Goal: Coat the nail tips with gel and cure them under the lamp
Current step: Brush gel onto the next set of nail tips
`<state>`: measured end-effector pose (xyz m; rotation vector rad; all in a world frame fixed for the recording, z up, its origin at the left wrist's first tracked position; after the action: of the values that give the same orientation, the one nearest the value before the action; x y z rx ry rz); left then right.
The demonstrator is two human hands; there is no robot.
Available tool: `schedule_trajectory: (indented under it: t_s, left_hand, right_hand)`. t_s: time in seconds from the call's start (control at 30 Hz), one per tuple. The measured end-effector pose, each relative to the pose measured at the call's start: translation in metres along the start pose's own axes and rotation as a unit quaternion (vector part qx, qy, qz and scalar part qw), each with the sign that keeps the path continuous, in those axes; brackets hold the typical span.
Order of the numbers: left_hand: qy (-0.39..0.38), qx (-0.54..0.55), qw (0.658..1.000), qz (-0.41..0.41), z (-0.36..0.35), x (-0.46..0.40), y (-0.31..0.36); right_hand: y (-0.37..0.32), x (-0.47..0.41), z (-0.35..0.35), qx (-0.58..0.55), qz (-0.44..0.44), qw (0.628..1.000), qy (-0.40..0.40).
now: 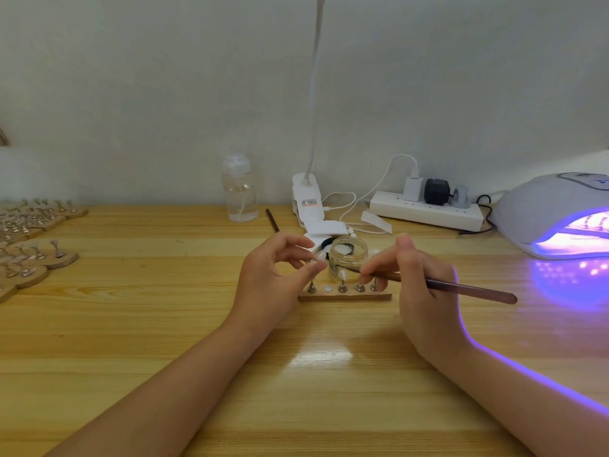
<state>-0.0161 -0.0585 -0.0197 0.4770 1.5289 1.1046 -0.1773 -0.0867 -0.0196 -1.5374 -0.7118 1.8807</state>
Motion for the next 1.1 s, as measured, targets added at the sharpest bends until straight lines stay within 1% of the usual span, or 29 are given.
schedule_trajectory:
  t_s: [0.17, 0.3, 0.43, 0.57, 0.73, 1.1]
  left_hand:
    - [-0.032, -0.005, 0.999, -0.004, -0.001, 0.0, 0.001]
    - [-0.055, -0.015, 0.998, -0.014, -0.002, 0.0, 0.002]
    - [-0.081, -0.011, 0.996, 0.024, -0.003, 0.0, -0.002]
    - [-0.091, -0.032, 0.995, 0.013, -0.005, -0.001, -0.003]
    - [-0.1, -0.073, 0.991, 0.049, -0.008, -0.002, -0.006]
    - [-0.113, -0.106, 0.987, 0.049, -0.009, -0.003, -0.009]
  right_hand:
    - [0.004, -0.006, 0.003, 0.0, -0.052, 0.997, 0.049]
    - [0.005, -0.007, 0.004, 0.002, -0.068, 0.996, 0.064]
    - [0.006, -0.007, 0.003, 0.005, -0.07, 0.996, 0.061]
    - [0.006, -0.007, 0.002, 0.005, -0.066, 0.996, 0.053]
    - [0.006, -0.007, 0.003, 0.003, -0.07, 0.996, 0.049]
    - [0.006, -0.007, 0.002, -0.003, -0.065, 0.997, 0.051]
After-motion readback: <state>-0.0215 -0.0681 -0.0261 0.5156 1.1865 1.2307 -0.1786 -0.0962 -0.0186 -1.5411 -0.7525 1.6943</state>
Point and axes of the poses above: each hand's wrist, its own x-axis away from the middle knuckle, its own z-axis out of the back of the hand, y = z × x, the point moved 1 cm from there along -x, towards the middle knuckle, and after that the axes turned 13 degrees about x, right-handed, at the moved point
